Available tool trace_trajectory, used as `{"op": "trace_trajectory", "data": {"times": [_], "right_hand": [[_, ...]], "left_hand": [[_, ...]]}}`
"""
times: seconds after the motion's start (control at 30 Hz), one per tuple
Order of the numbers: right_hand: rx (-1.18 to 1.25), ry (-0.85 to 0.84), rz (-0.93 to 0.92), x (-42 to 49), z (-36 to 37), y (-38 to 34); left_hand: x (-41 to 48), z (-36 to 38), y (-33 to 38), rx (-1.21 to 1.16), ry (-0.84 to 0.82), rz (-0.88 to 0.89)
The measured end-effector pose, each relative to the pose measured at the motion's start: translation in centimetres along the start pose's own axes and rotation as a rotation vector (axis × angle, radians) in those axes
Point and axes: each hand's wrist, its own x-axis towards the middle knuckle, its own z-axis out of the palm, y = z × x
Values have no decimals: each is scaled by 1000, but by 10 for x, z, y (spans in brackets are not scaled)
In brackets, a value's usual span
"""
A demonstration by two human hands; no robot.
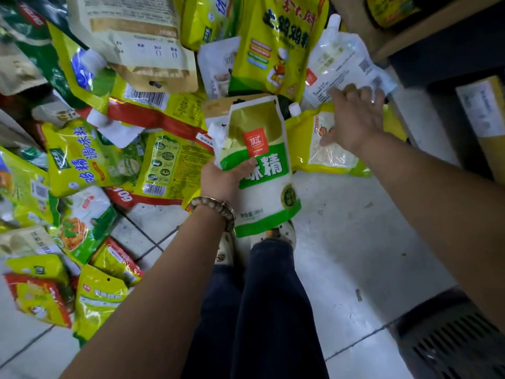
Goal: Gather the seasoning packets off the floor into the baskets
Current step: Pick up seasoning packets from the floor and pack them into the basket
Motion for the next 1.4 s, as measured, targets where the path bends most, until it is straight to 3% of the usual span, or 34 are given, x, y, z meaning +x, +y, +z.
{"op": "trace_trajectory", "data": {"times": [0.1, 0.2, 0.37, 0.53, 0.87, 1.1, 1.4], "right_hand": [[-47, 6, -55, -3, 0, -3], [140, -25, -17, -22, 1, 6], [753, 132, 379, -94, -18, 21], [1325, 271, 622, -200, -56, 22], [1502, 457, 883, -442, -131, 44], [1615, 644, 1176, -613, -90, 100], [1622, 799, 1631, -828, 63, 217]], "left_hand": [[-3, 1, -4, -31, 10, -15], [-5, -4, -1, -16, -26, -49], [-38, -17, 23, 27, -200, -62], [-103, -23, 68, 253, -198, 30], [-286, -6, 111, 744, -294, 225], [-422, 62, 33, 853, -510, 351], [-562, 182, -184, 953, -761, 341]]}}
